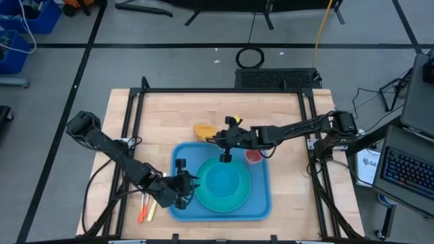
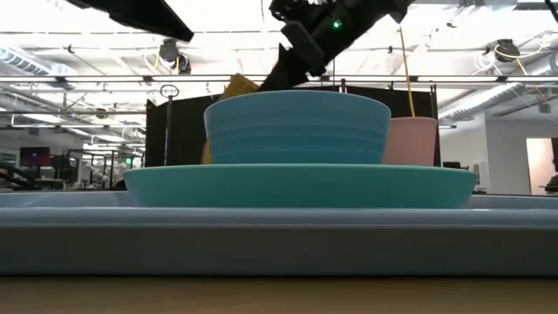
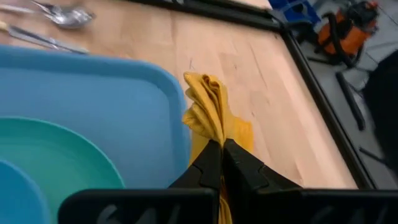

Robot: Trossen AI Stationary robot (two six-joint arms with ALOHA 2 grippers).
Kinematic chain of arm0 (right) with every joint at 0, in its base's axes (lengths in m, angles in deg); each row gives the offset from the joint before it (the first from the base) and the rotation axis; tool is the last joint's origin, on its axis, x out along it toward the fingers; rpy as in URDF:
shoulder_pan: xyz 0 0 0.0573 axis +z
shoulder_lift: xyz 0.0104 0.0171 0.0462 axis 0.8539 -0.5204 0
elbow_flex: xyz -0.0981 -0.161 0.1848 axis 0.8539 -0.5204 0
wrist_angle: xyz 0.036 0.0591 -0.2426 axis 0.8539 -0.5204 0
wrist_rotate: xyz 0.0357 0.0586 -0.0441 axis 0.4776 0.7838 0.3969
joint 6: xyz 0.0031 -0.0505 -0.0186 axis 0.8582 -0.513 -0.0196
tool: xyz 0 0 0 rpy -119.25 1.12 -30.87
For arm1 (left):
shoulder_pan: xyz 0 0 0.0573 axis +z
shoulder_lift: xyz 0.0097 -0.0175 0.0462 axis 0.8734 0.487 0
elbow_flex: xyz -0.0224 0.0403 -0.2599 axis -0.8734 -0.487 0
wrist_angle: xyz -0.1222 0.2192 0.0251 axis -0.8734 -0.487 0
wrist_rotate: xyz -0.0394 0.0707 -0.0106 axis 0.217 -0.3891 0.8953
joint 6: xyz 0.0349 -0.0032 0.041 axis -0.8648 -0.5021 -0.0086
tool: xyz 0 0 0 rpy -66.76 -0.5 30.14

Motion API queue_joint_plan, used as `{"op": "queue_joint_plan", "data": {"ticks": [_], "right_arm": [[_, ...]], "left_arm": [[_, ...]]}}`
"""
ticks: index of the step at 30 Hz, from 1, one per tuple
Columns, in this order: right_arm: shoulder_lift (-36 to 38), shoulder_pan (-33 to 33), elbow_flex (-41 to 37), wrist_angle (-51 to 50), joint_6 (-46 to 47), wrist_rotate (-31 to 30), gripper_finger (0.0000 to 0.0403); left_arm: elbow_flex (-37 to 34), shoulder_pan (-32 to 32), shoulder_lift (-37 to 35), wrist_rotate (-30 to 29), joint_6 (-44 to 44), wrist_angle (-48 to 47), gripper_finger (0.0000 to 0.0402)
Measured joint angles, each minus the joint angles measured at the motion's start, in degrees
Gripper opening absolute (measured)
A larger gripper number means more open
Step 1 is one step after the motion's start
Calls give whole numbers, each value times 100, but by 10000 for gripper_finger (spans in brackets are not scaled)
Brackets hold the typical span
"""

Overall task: Set up tray
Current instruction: Put the yellow napkin on the left green plate in the blue serving tray

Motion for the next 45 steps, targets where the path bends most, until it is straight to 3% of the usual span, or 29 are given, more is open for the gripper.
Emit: {"op": "queue_joint_plan", "data": {"ticks": [7, 15, 22, 30, 35, 39, 45], "right_arm": [[-180, 200, 0, 564, -106, 28, 0], [-597, 363, 0, 1059, -200, 29, 0], [-693, 538, 0, 1411, -219, 30, 0], [-690, 658, 0, 1496, -262, 39, 0], [-690, 653, 0, 1469, -262, 24, 0], [-690, 651, 0, 1465, -264, 24, 0], [-690, 646, 0, 1467, -264, 19, 0]], "left_arm": [[-2, -366, -287, -1096, -51, 24, 120], [0, -689, -396, -1548, -64, -5, 120], [0, -703, -396, -1583, 27, -204, 120], [0, -410, -396, -1572, 1377, -1268, 120], [0, -201, -396, -1484, 1616, -1481, 122], [0, -68, -393, -1368, 1470, -1484, 148], [0, 77, -393, -1365, 1265, -1524, 217]]}}
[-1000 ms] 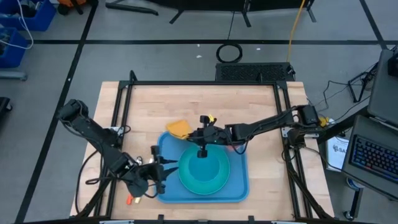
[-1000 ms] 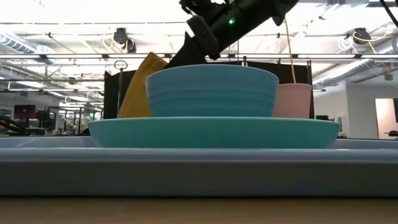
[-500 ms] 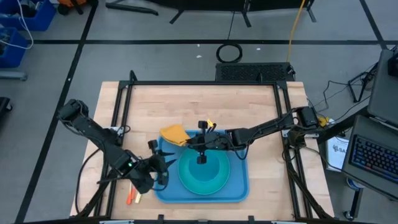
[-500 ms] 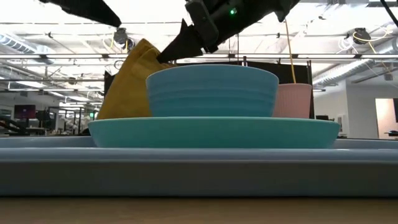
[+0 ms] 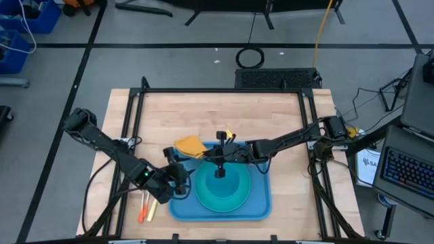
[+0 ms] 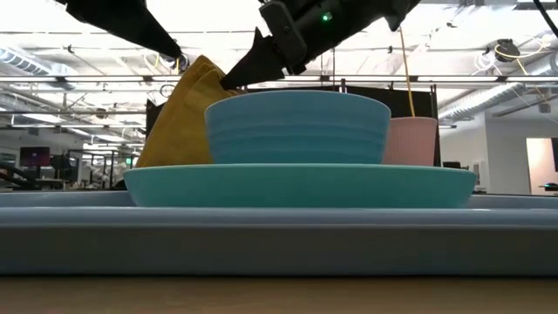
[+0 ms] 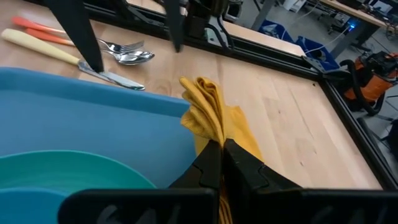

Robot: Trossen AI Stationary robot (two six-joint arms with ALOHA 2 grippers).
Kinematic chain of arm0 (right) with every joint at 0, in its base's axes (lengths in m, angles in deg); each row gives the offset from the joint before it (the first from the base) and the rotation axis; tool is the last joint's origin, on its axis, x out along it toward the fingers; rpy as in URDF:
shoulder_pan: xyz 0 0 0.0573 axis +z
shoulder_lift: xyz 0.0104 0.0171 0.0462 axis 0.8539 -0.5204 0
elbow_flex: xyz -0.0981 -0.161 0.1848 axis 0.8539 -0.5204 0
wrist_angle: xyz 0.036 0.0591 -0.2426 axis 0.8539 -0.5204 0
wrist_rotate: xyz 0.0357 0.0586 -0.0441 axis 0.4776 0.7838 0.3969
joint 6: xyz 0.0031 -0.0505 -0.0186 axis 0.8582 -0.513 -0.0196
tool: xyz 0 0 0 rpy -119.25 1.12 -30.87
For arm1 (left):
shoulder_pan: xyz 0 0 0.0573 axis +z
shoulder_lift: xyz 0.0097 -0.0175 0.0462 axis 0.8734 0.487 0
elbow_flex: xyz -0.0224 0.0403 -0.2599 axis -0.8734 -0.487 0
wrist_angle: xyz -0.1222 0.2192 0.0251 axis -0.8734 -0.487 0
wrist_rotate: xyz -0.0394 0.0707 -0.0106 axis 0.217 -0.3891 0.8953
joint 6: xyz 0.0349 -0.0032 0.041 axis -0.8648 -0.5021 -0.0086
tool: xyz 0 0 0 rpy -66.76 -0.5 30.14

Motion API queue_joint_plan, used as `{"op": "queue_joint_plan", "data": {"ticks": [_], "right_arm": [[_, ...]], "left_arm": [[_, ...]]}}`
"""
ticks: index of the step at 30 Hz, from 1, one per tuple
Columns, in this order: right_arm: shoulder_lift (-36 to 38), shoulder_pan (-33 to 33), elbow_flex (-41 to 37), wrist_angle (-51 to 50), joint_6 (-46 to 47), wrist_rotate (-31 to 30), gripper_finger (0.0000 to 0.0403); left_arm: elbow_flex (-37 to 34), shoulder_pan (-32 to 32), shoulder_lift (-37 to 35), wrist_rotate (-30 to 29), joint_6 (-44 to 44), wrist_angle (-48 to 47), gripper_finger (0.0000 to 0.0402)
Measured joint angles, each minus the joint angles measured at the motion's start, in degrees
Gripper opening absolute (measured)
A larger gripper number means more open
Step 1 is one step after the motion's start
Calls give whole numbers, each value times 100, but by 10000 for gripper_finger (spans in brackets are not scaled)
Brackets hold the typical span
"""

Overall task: Set up tray
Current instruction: Put the yellow napkin on the left green plate in the blue serving tray

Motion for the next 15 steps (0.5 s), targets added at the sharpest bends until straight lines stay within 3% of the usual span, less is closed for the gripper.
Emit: {"op": "queue_joint_plan", "data": {"ticks": [7, 10, 15], "right_arm": [[2, 2, 0, 11, -44, 0, 0], [4, 0, 0, 33, -64, 0, 0], [4, 2, 0, 23, -66, 4, 0]], "left_arm": [[0, 405, 2, 314, -200, 44, 271], [0, 665, 74, 617, -299, 58, 279], [-2, 955, 149, 593, -479, -1, 280]]}}
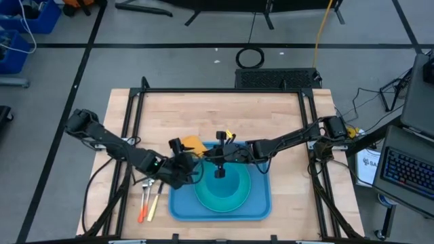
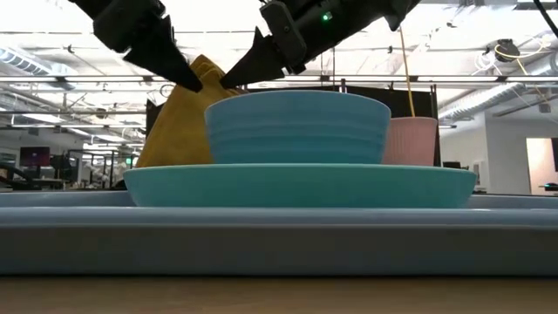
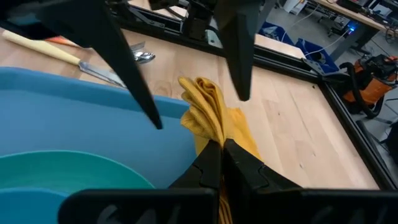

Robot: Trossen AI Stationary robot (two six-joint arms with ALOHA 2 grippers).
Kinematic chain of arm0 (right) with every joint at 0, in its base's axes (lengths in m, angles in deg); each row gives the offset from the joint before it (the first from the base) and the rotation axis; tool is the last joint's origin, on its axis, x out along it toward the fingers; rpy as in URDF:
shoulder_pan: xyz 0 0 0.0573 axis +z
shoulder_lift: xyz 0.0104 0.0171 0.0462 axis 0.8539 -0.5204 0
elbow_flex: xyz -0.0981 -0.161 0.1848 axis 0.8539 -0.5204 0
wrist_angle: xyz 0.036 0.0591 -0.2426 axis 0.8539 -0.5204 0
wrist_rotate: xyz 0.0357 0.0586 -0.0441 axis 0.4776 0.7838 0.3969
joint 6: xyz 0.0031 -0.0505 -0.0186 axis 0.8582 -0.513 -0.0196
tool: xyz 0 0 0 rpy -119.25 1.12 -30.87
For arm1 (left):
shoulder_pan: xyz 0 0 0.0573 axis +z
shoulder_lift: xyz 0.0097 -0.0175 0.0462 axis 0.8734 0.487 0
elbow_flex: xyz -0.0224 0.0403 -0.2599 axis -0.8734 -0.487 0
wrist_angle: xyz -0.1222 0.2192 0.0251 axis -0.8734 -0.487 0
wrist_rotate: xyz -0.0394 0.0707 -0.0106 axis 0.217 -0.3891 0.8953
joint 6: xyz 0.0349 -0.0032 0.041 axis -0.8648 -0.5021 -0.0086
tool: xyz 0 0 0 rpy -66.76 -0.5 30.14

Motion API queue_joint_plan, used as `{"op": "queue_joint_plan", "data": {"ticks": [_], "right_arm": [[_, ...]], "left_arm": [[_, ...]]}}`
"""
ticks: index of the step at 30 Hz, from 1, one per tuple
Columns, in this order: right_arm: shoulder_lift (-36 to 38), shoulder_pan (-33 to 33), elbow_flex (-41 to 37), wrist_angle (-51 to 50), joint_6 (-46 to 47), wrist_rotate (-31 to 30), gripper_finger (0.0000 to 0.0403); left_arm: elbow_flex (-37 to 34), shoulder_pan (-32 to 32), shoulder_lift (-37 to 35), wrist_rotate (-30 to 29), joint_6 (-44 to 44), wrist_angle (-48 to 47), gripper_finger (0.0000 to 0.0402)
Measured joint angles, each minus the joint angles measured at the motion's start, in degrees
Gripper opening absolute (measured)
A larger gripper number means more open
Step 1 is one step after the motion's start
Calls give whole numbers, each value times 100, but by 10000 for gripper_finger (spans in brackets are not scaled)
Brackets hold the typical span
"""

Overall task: Set up tray
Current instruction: Put the yellow napkin on the left green plate in the blue serving tray

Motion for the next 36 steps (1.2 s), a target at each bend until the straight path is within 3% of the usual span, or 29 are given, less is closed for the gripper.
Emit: {"op": "queue_joint_plan", "data": {"ticks": [6, 14, 30, 36], "right_arm": [[0, 4, 0, -57, 0, 4, 0], [-76, 4, 3, 54, -27, 143, 0], [-76, 5, 2, 67, -53, 147, 0], [-76, 9, 2, 17, -116, 188, 6]], "left_arm": [[0, 69, 10, -18, -293, 73, 280], [0, 193, 10, 383, -551, 344, 266], [0, 450, 10, 765, -710, 333, 23], [0, 304, 10, 750, -818, 324, 16]]}}
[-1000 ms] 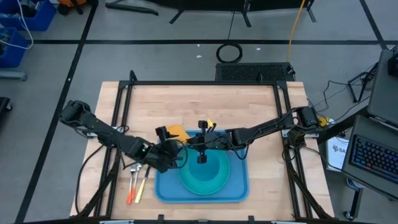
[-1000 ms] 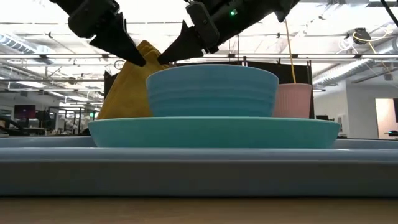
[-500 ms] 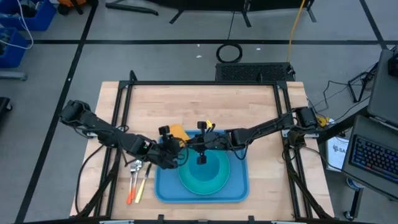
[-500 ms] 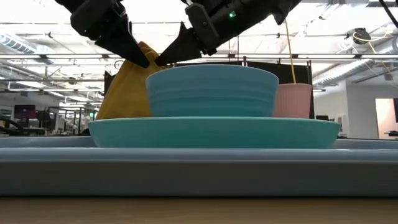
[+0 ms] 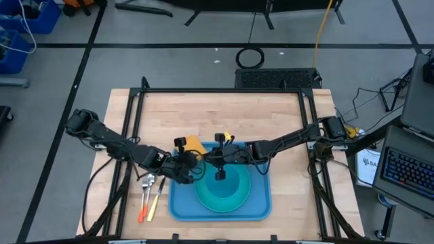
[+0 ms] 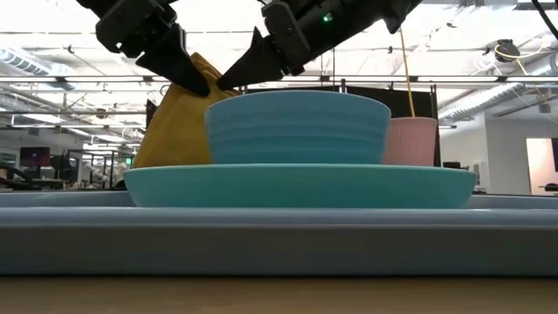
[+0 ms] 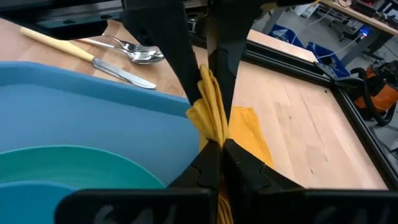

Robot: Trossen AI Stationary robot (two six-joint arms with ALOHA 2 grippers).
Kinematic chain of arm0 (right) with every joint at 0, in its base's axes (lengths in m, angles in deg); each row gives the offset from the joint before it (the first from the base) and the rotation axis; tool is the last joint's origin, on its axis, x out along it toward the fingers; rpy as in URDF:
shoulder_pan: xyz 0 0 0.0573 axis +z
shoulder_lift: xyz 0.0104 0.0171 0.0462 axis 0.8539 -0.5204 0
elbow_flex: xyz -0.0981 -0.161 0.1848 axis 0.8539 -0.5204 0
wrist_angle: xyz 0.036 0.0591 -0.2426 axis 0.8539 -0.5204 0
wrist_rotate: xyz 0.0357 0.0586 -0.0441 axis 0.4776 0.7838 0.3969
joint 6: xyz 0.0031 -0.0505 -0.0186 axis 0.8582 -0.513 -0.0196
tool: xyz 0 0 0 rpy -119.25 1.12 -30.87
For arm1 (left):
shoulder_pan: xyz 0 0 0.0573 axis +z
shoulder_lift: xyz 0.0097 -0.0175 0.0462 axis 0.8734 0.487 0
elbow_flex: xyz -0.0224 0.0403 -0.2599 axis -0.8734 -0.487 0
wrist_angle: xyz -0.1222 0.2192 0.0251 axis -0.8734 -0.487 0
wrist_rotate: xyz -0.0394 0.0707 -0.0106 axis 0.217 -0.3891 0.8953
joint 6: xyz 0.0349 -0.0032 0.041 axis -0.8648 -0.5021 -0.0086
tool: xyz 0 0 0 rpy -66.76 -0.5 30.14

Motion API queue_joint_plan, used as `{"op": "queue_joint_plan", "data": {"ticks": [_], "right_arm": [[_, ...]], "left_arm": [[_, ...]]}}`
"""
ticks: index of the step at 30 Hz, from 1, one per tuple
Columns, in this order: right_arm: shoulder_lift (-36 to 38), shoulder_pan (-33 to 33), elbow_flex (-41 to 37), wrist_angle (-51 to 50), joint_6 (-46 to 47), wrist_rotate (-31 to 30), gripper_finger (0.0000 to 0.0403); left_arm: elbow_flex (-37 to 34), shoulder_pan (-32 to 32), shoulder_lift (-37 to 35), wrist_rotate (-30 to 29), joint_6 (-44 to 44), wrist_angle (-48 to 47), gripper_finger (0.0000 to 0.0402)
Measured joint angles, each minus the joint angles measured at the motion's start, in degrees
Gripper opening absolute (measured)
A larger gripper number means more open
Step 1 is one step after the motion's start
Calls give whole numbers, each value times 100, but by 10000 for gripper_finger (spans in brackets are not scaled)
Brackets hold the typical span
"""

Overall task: Set up tray
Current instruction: Put the yellow napkin on the left green plate in the blue serving tray

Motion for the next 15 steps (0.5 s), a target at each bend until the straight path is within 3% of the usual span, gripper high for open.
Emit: {"op": "queue_joint_plan", "data": {"ticks": [15], "right_arm": [[-7, -2, 0, -2, -120, 88, 84]], "left_arm": [[0, -497, 0, -255, 633, -828, 12]]}}
